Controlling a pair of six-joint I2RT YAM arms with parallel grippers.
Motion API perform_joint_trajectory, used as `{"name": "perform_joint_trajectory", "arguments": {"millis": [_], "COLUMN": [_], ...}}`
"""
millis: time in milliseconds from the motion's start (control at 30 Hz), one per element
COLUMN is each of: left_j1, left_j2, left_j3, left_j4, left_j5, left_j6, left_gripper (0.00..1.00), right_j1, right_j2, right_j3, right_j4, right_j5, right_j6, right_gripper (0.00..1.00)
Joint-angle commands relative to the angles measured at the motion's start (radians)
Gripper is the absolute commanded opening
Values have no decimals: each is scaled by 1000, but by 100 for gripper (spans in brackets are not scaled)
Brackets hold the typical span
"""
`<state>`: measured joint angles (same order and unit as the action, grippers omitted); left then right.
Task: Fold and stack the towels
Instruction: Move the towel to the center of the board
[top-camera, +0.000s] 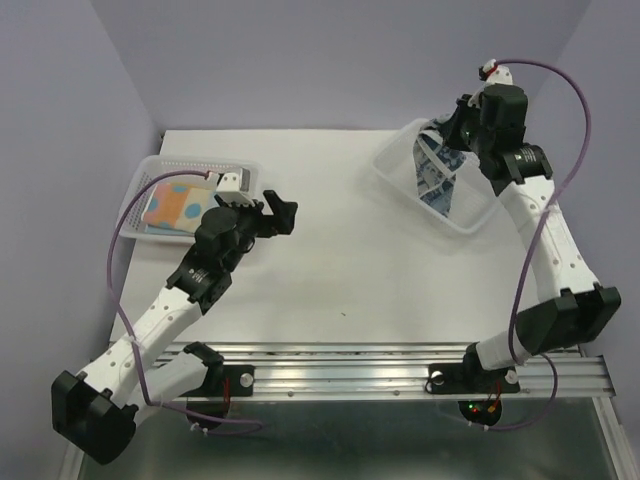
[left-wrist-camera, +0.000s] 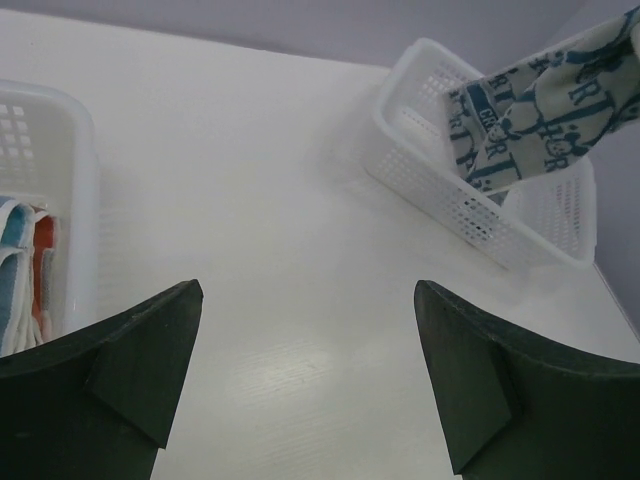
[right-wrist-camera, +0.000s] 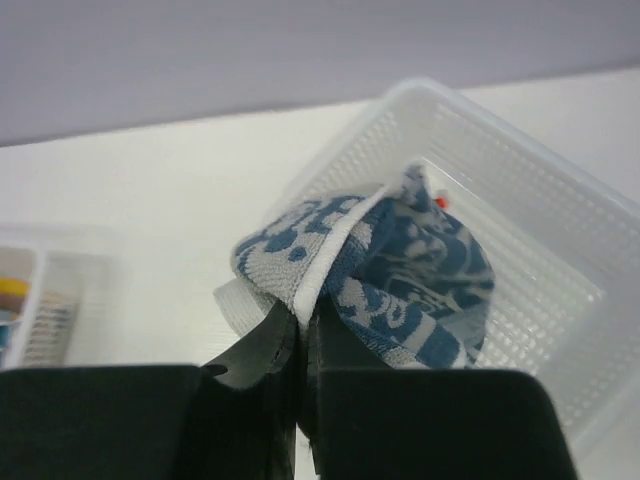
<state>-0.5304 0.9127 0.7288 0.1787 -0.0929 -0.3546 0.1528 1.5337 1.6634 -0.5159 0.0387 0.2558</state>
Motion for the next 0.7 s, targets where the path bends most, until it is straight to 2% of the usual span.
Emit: {"name": "perform_joint_trajectory", "arguments": {"millis": [0,100,133,267,333,400,533,667], "left_j1": [-5,-5,-5,-5,-5,-5,-5,-5], "left_j2": [-69,-115,-130,-196,-230,-265,-316,-351], "left_j3": [-9,-28,-37,-51,-49,-49,-43,-43], "left_j4": [-1,-34,-44,-111,-174,-238,-356,-450], "left_j5": [-14,-43,-53,-99,-145,-197,-298,-389], "left_j6": [-43,-84,-111,-180,-216,-242,-331,-431], "left_gripper": [99,99,99,99,99,99,99,99], "right_j1": [143,269,304,381,396,403,403,401], "right_j2": [-108,-141,-144,-130,-132,-145,-207,-299], "right_j3": [67,105,117,200,207,184,37,-224], "right_j4": [-4,-27,-26,-24,20,59,105,134], "right_j5": [-137,-169,-236,-385,-495,-526,-430,-242], "right_j6": [-42,-43,-40,-10,23,65,80,106], "right_gripper": [1,1,1,1,1,1,1,1]}}
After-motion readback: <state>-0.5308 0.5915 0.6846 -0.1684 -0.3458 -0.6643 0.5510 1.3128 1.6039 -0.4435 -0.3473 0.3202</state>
